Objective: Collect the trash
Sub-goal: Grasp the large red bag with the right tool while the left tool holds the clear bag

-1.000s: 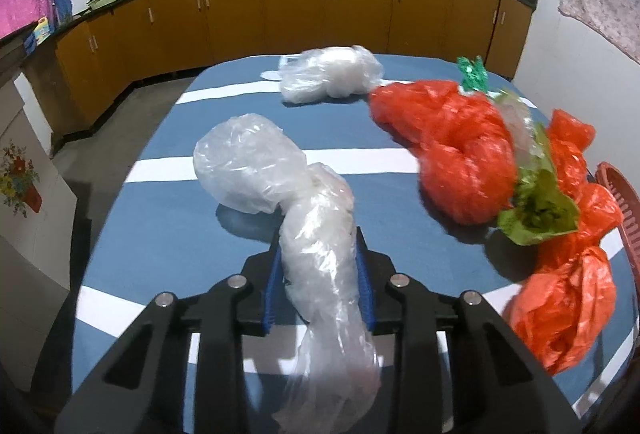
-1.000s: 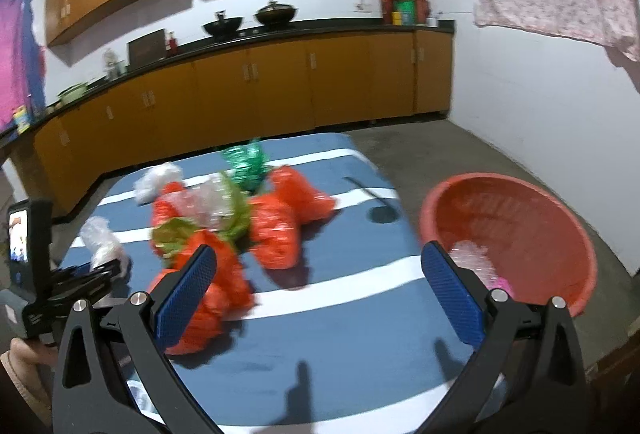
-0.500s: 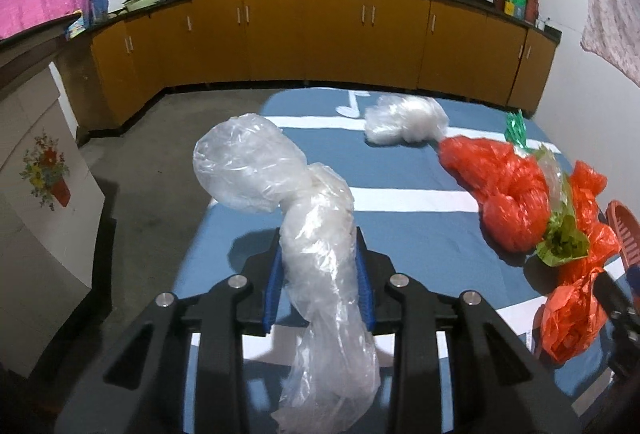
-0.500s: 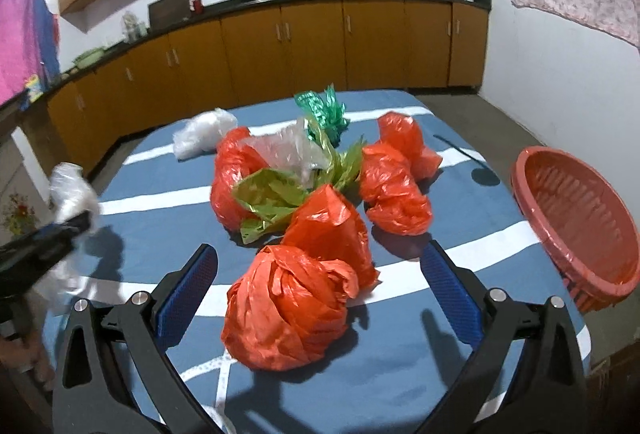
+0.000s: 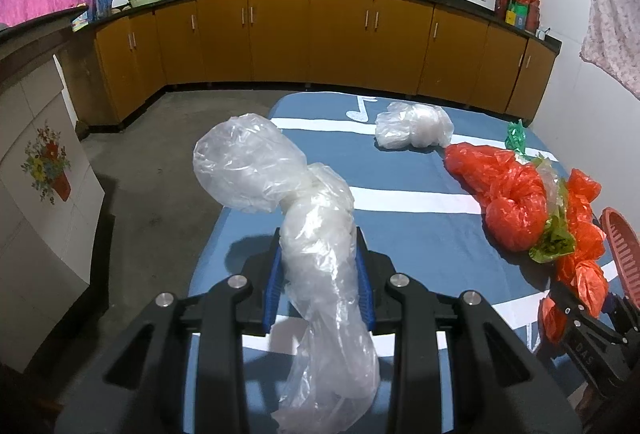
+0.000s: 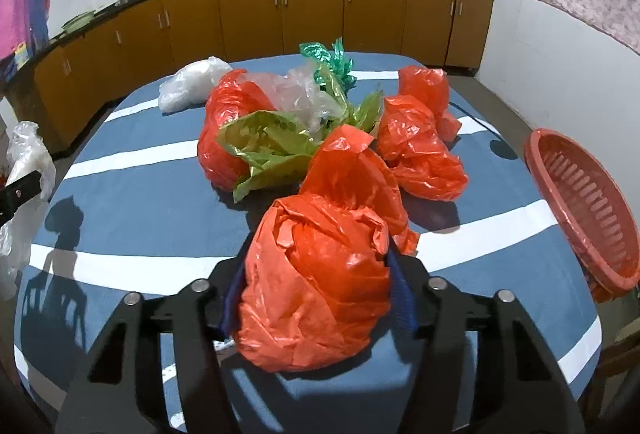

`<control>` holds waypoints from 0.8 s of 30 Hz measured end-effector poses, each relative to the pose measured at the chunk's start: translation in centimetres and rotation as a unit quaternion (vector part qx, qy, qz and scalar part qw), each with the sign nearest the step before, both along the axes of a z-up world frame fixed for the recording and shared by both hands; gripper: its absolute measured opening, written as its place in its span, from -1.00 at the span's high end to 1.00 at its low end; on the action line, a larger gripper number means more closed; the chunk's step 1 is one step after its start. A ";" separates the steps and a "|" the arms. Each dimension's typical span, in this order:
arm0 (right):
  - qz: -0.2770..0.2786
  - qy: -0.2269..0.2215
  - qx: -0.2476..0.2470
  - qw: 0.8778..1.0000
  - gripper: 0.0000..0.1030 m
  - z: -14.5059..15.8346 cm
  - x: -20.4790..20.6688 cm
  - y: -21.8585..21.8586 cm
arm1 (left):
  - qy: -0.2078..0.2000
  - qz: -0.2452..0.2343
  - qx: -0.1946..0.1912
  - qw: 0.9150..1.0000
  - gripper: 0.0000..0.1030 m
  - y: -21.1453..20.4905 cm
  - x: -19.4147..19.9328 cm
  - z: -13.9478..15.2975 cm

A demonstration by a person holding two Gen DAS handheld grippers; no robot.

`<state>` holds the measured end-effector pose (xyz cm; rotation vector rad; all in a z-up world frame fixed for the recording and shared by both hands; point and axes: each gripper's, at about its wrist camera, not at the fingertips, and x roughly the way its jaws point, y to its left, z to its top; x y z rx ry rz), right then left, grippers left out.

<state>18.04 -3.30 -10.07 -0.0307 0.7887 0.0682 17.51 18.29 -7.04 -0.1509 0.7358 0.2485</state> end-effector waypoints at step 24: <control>-0.068 -0.036 -0.018 0.997 -0.10 3.1 -2.3 -8.9 | -0.021 -0.063 0.001 0.998 0.38 -5.3 0.0 2.0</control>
